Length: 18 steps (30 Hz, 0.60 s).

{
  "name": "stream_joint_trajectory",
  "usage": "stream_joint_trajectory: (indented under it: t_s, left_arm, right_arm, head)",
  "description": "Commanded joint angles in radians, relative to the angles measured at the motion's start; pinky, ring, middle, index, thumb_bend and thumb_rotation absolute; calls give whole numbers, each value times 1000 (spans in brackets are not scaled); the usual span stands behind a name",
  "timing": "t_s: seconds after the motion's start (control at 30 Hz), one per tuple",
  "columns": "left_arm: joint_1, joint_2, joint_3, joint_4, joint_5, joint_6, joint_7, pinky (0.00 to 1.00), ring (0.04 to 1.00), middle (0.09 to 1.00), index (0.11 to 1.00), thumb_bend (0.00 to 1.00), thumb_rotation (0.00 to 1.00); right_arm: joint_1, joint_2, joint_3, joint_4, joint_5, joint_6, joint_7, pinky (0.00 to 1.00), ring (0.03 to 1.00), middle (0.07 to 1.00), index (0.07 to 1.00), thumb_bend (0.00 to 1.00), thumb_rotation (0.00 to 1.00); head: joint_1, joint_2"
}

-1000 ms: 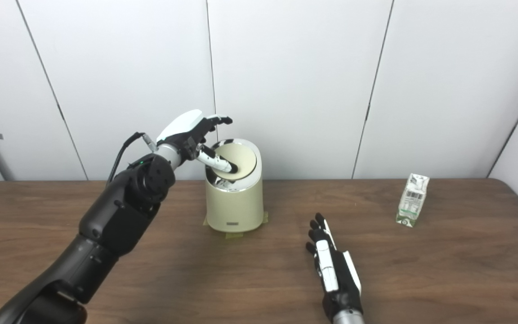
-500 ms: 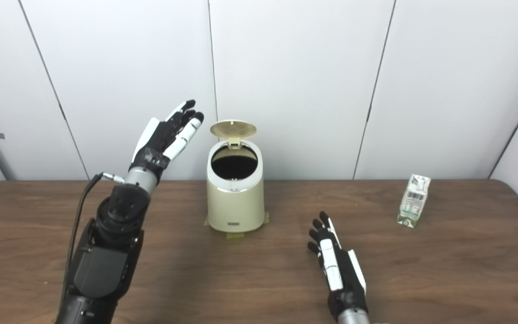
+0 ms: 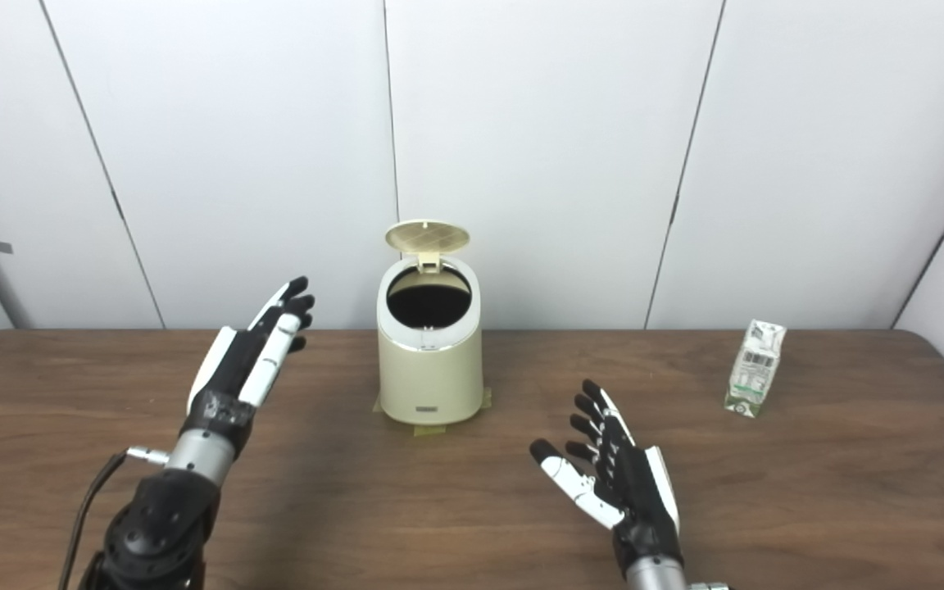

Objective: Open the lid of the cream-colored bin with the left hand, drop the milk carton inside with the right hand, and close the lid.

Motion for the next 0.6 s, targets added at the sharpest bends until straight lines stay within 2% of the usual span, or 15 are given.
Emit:
stream_joint_trajectory:
  t_s: [0.0, 0.17, 0.27, 0.4, 0.57]
  left_arm:
    - [-7, -7, 3, -62, -14, -20, 15, 876, 910, 929, 971, 524, 1000]
    - [74, -20, 11, -116, -43, -27, 16, 873, 907, 932, 971, 478, 1000]
    - [106, -27, 29, -123, -102, -39, 6, 917, 932, 947, 985, 461, 1000]
    - [134, -35, 45, -126, -151, -37, 5, 954, 952, 958, 986, 469, 1000]
    - [147, -37, 50, -120, -183, -32, 2, 978, 960, 966, 990, 463, 1000]
  right_arm:
    - [-25, -8, -11, -48, -8, -12, -8, 773, 872, 907, 908, 739, 362]
    - [-24, -41, -54, -42, -16, -33, -28, 784, 861, 891, 886, 773, 317]
    - [-17, -63, -95, -44, -3, -25, -33, 797, 862, 891, 882, 796, 291]
    - [2, -85, -122, -122, -19, 15, -30, 752, 839, 878, 877, 789, 238]
    - [41, -110, -160, -194, -26, 68, -37, 719, 812, 860, 862, 833, 265]
  head:
    - [-9, 2]
    - [-66, 10]
    - [-109, 13]
    - [-163, 18]
    - [-225, 29]
